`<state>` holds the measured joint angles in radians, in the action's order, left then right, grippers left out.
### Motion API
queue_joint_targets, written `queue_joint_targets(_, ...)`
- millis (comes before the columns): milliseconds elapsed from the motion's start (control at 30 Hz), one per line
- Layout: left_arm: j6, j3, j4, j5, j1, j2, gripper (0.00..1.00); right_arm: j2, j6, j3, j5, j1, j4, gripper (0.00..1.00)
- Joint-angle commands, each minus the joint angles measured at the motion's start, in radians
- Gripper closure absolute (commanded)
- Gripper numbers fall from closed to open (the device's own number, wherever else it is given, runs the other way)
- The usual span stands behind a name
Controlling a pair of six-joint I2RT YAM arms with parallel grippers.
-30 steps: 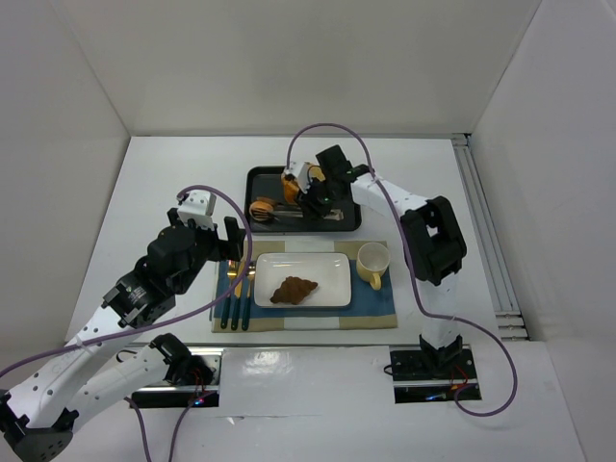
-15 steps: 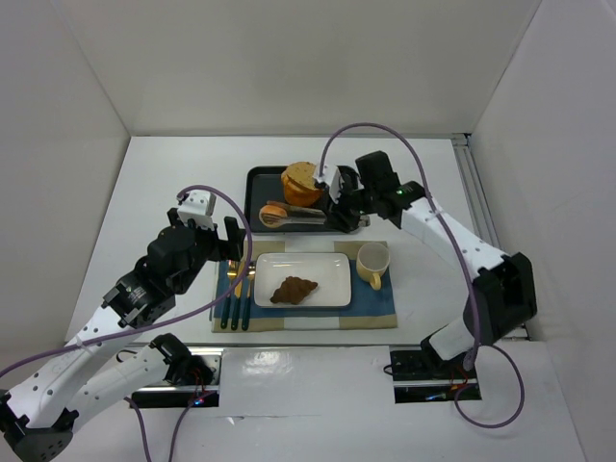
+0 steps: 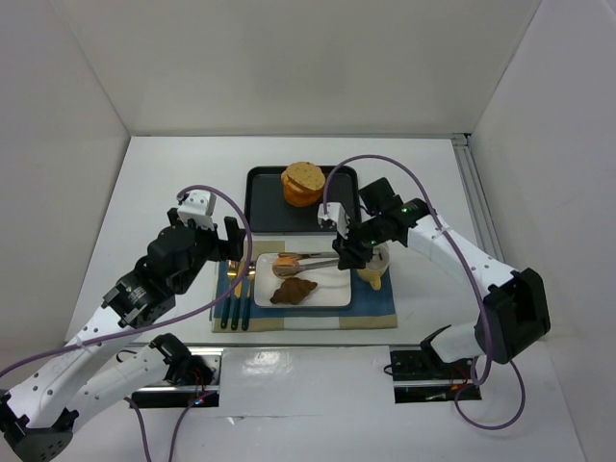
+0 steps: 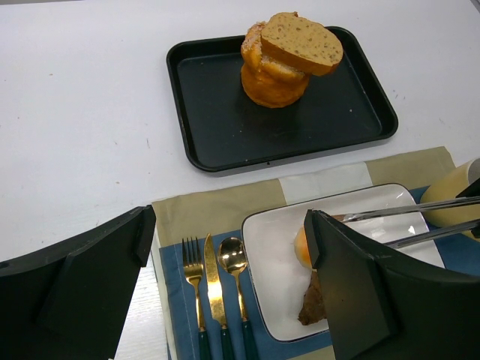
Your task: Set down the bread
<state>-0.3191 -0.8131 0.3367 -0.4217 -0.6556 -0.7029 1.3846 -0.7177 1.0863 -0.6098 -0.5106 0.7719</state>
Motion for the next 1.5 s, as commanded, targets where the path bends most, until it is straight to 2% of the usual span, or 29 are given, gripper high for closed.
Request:
queue_joint_targets(0, 0.000, 0.000, -0.036, 0.001, -0.003, 0.005, 0.00, 0.008, -0.020, 0.029, -0.021, -0.016, 0.055, 0.71)
queue_joint_targets(67, 0.000, 0.000, -0.036, 0.001, -0.003, 0.005, 0.00, 0.036, -0.020, 0.038, -0.012, -0.026, 0.064, 0.50)
queue_joint_targets(167, 0.000, 0.000, -0.036, 0.001, -0.003, 0.005, 0.00, 0.027, -0.020, 0.038, -0.011, -0.026, 0.064, 0.37)
queue_joint_targets(733, 0.000, 0.000, -0.036, 0.001, -0.003, 0.005, 0.00, -0.139, 0.032, 0.058, 0.019, -0.026, -0.118, 0.36)
queue_joint_targets(833, 0.000, 0.000, -0.036, 0.001, -0.003, 0.005, 0.00, -0.193, 0.089, 0.020, 0.080, -0.005, -0.244, 0.36)
queue_joint_targets(867, 0.000, 0.000, -0.036, 0.001, -0.003, 0.005, 0.00, -0.203, 0.104, 0.008, 0.140, 0.019, -0.337, 0.36)
queue_joint_targets(933, 0.000, 0.000, -0.036, 0.001, -0.003, 0.005, 0.00, -0.203, 0.113, -0.012, 0.205, 0.041, -0.399, 0.36)
queue_joint_targets(1100, 0.000, 0.000, -0.036, 0.011, -0.003, 0.005, 0.00, -0.122, 0.092, -0.057, 0.416, 0.053, -0.639, 0.36)
queue_joint_targets(1167, 0.000, 0.000, -0.036, 0.011, -0.003, 0.005, 0.00, -0.076, 0.075, -0.039, 0.465, 0.053, -0.661, 0.36)
queue_joint_targets(1467, 0.000, 0.000, -0.036, 0.011, -0.003, 0.005, 0.00, 0.116, 0.050, 0.035, 0.479, 0.093, -0.732, 0.36)
